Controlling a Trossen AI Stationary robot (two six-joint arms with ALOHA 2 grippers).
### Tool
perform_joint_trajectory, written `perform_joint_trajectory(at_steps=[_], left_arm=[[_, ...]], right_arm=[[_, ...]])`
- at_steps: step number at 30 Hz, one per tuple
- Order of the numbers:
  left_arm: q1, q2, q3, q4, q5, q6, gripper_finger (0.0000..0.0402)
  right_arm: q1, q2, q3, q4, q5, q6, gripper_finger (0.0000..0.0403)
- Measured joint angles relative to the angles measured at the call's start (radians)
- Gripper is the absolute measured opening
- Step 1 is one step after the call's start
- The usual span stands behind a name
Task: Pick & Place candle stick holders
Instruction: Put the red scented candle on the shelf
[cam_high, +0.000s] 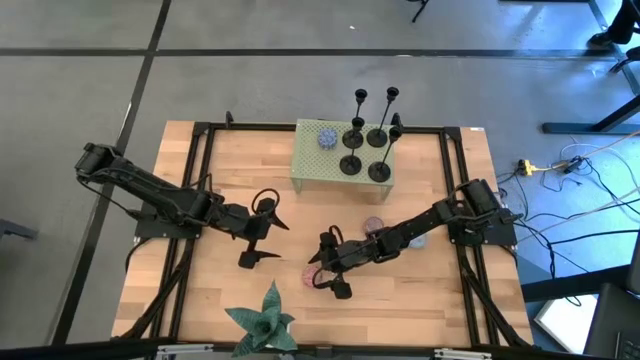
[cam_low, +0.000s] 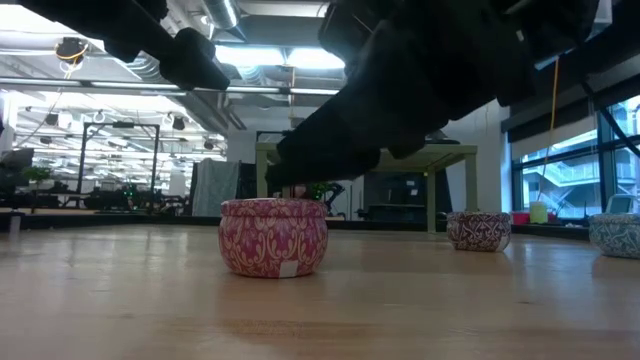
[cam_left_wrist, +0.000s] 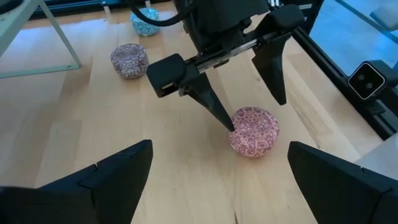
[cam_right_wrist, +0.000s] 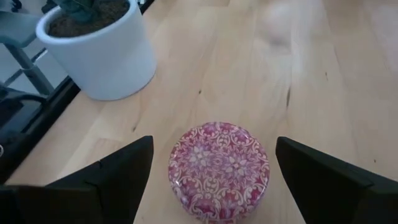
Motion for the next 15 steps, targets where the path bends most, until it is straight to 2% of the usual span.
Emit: perform_joint_trajectory(at_steps=[4,9,15], left_arm=[[0.0,0.0,0.0,0.0,0.0,0.0,0.0372],[0.0,0.0,0.0,0.0,0.0,0.0,0.0372],[0.0,0.0,0.0,0.0,0.0,0.0,0.0372]], right_arm=[[0.0,0.0,0.0,-0.003,0.004,-0.053,0.0343],[-0.001,0.0,0.0,0.001,0.105,-0.104,0.0343],[-0.008,0.0,0.0,0.019,0.084,-0.104,0.0343]])
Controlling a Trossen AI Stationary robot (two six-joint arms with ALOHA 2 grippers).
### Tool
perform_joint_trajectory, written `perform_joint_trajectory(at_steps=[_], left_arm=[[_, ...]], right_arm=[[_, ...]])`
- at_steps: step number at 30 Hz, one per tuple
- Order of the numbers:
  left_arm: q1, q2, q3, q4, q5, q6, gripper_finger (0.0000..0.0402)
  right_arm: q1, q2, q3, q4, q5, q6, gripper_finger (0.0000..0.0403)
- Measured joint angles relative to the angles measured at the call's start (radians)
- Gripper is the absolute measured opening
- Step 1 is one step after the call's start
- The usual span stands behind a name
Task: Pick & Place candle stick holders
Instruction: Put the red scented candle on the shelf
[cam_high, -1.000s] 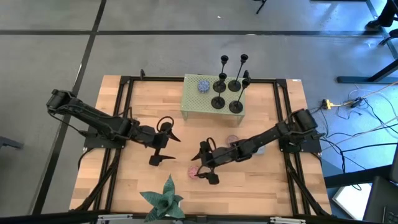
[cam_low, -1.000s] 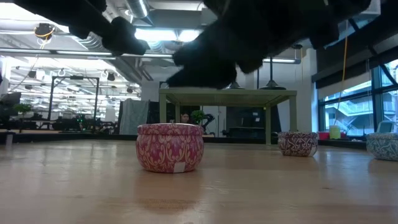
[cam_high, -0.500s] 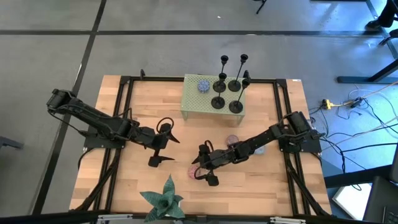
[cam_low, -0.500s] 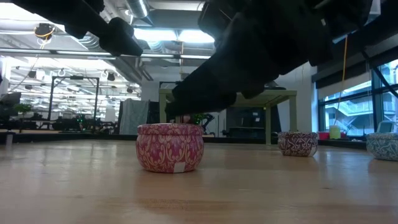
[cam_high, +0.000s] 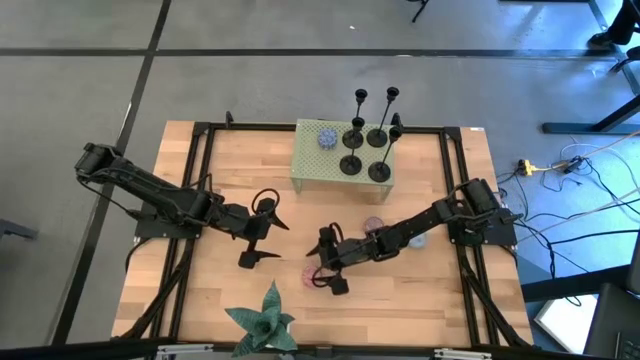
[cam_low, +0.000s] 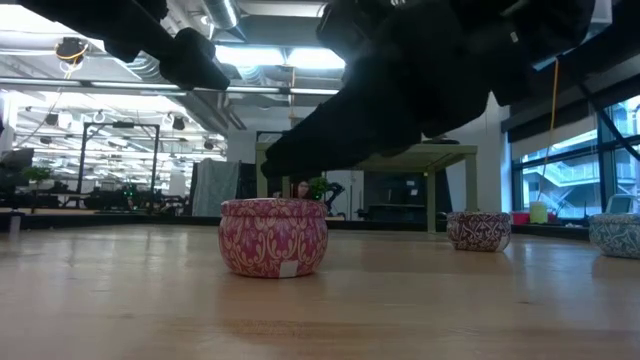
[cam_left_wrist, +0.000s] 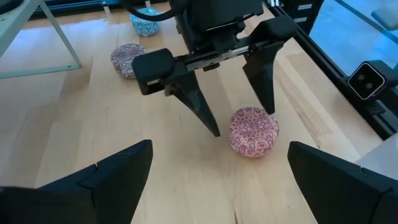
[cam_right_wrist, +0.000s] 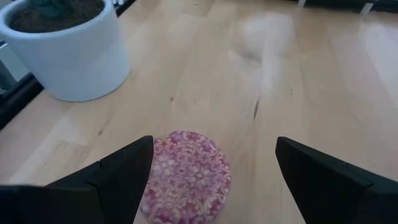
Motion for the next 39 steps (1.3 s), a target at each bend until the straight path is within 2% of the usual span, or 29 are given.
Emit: perform_joint_trajectory(at_steps=[32,39], left_arm=[[0.0,0.0,0.0,0.0,0.0,0.0,0.0373],[0.0,0.0,0.0,0.0,0.0,0.0,0.0373]], right_arm=[[-0.003,0.0,0.0,0.008,-0.004,-0.049,0.0342],[-0.005,0.0,0.0,0.008,-0.066,-0.023,0.0342]])
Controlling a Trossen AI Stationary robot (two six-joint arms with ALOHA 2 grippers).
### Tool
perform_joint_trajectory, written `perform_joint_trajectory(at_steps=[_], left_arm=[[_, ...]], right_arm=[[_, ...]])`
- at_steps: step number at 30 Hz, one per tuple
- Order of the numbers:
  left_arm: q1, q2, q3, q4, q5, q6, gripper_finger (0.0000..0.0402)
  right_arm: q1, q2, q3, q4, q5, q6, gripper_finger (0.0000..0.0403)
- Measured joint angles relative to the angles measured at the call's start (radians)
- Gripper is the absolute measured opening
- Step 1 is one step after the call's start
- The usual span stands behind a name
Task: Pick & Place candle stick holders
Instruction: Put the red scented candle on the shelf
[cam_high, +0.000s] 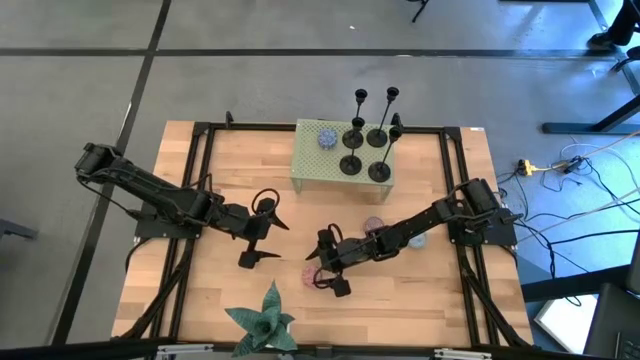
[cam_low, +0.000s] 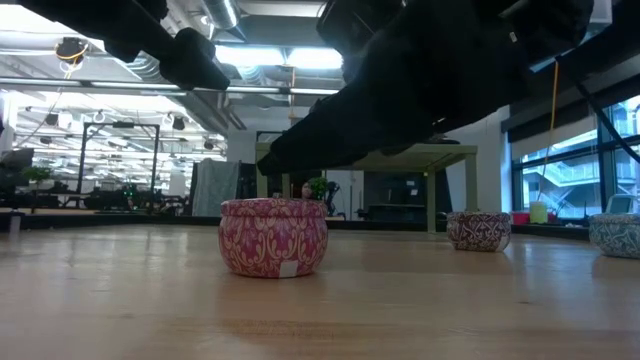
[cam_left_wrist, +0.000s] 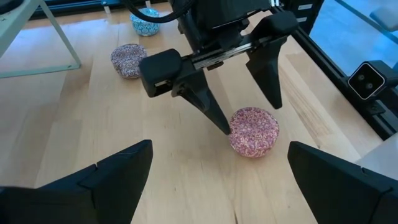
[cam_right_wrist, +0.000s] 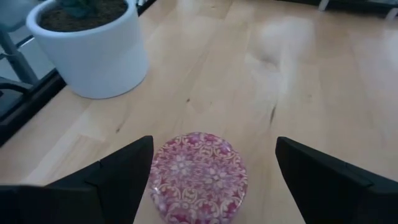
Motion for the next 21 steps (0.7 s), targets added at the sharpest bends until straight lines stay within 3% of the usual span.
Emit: perform_joint_trajectory(at_steps=[21], left_arm=[[0.0,0.0,0.0,0.0,0.0,0.0,0.0373]], right_arm=[[-0.006,0.0,0.0,0.022,0.0,-0.051,0.0342]])
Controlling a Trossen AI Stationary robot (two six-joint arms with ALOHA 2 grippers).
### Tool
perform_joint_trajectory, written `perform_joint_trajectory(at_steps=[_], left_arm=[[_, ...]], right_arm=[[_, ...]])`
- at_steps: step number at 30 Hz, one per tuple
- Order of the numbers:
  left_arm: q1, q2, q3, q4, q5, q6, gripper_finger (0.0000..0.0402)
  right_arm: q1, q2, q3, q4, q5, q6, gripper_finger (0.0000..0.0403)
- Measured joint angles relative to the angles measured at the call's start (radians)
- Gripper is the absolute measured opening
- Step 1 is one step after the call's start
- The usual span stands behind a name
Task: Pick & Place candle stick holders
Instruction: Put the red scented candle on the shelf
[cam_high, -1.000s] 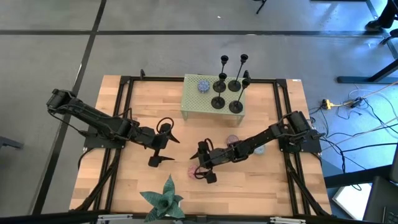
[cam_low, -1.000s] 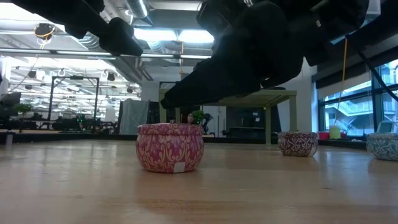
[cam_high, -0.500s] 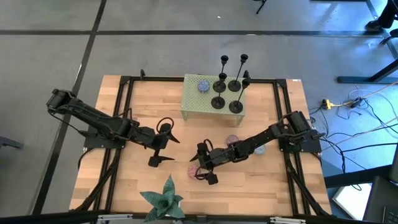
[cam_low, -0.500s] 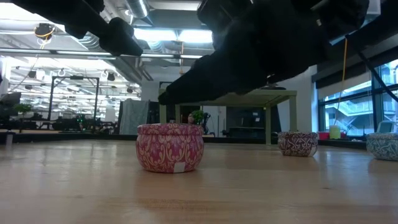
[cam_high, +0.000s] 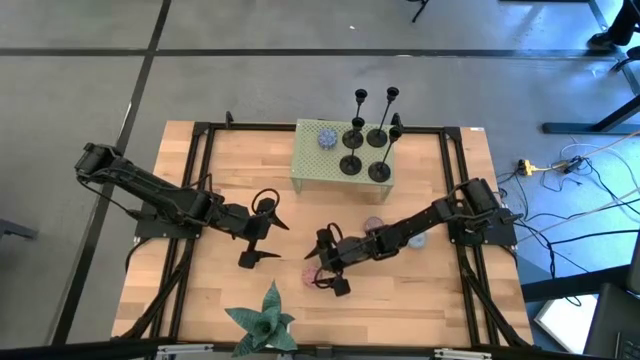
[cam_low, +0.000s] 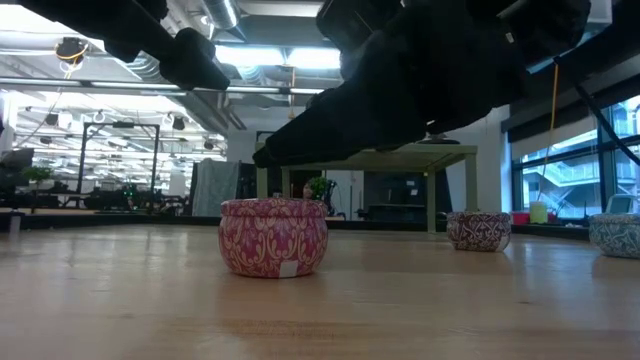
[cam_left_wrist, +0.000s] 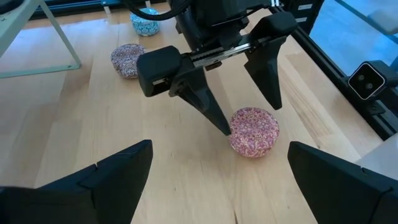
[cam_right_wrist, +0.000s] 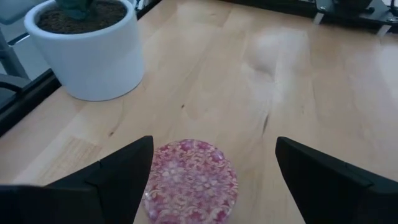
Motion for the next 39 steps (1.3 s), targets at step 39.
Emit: perform_joint_trajectory(at_steps=[39], left_arm=[[0.0,0.0,0.0,0.0,0.0,0.001,0.0373]], right_arm=[[0.001,0.0,0.0,0.038,0.037,0.107,0.0342]])
